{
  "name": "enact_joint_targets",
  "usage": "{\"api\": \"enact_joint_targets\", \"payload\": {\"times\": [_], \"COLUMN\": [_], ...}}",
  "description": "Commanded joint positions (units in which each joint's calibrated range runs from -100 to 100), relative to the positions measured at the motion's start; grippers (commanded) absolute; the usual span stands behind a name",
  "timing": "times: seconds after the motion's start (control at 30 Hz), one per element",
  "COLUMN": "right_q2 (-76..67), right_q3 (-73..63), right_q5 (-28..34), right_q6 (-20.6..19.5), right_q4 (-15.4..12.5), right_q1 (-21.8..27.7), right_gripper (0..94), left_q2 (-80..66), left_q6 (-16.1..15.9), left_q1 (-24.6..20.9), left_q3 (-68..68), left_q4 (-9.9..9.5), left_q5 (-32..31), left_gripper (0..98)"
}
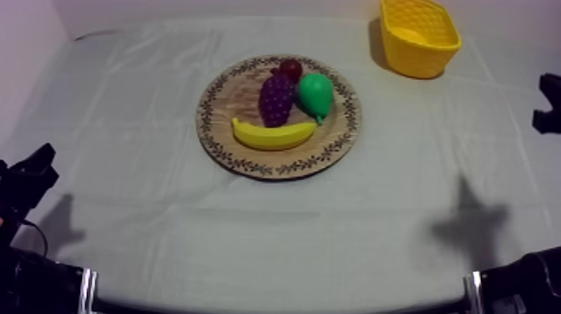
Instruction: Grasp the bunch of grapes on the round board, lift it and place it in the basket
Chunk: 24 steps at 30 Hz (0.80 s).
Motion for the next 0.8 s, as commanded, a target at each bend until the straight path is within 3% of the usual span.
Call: {"api": "enact_joint_targets", "payload": {"times": [0.0,0.43,0.77], "right_q2": [3.0,18.3,28.8], "right_q3": [-2.4,-15.9,-28.2], "right_q5": [-0.6,-1.5,0.9], "right_q6": [0.9,3.1,1.4], "right_q4": [-0.6,-2.9,-1.4], "right_q1": [0.0,-0.5,-4.4], "right_gripper": [0.5,0.5,0.6], "left_q2": [0.0,0.0,0.0], "left_q6": [0.0,0.0,0.0], "left_q1": [0.0,0.0,0.0], "left_q3": [0.0,0.0,0.0], "left_q4": [0.01,0.01,0.01], "left_q5": [0.0,0.0,0.0], "left_gripper": [0.1,0.1,0.1]}}
